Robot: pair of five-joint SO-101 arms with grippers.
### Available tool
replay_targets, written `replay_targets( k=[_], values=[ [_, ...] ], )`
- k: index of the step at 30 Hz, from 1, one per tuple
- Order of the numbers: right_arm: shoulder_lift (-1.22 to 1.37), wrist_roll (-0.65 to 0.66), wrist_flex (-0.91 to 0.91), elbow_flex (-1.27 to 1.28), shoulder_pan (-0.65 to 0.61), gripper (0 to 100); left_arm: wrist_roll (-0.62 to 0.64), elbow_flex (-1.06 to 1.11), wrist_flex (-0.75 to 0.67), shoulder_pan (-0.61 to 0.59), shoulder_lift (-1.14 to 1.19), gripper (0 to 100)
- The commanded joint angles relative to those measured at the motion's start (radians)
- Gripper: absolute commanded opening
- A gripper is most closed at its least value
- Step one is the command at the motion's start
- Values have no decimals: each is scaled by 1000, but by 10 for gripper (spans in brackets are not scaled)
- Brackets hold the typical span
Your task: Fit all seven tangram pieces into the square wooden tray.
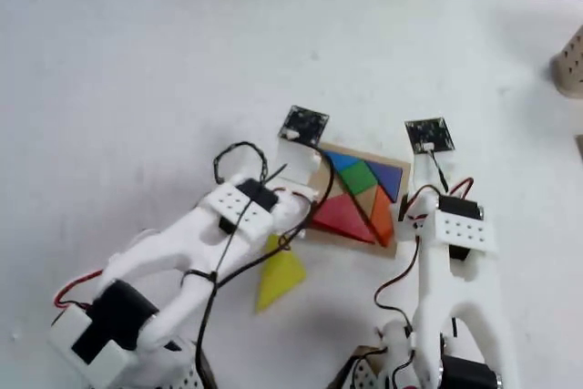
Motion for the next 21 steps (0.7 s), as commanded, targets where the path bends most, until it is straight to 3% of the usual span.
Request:
replay_targets(
  k=[1, 5, 8, 15, 21],
  values=[
    [-27, -3, 2, -32, 1, 21, 11, -37, 14, -7, -18, 22],
    [-27, -2, 2, -32, 1, 21, 11, 17, 81, 50, -113, 22],
    [-27, -2, 2, -32, 1, 21, 15, 75, 2, 94, -148, 22],
    [-27, 29, 2, -31, -24, 19, 126, -6, -58, -96, -142, 22],
    [-27, 29, 2, -29, -25, 19, 126, -98, -61, -42, 19, 22]
  ],
)
